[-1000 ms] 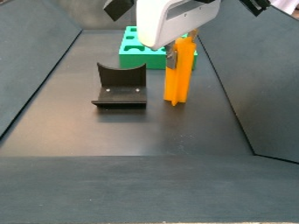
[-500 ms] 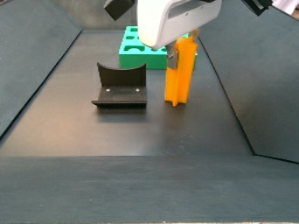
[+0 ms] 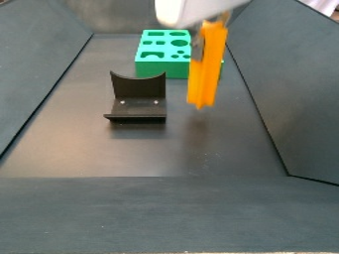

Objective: Pick up the star object. Move up. Move to above the board. Insert the star object.
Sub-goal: Move up, then move to above the board.

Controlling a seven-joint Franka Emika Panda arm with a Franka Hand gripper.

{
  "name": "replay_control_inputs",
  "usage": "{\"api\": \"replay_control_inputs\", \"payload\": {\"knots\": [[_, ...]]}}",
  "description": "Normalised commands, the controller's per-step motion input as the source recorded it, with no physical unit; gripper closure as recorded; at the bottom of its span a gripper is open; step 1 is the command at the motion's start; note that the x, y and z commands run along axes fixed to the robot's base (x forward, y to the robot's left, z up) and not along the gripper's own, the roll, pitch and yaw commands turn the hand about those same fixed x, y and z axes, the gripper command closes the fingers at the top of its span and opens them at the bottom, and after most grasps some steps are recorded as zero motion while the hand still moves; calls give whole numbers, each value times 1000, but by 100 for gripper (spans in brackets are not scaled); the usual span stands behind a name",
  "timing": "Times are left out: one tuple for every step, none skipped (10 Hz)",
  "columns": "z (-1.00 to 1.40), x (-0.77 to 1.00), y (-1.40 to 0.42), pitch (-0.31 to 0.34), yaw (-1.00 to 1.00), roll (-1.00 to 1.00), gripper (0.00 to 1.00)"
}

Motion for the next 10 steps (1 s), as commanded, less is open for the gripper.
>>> {"api": "replay_control_inputs", "payload": {"knots": [[252, 0, -18, 48, 22, -85, 100], [1000, 380, -420, -467, 102, 152, 100], [1000, 391, -435, -435, 93, 153, 100], [1000, 317, -379, -302, 81, 147, 100], [1000, 297, -348, -237, 67, 126, 100], [1000, 276, -310, -104, 50, 79, 100], [827, 218, -229, -12, 41, 46, 100], [646, 154, -142, 56, 39, 22, 100], [477, 103, -86, 85, 35, 8, 100], [262, 51, -57, 85, 38, -5, 100]]}}
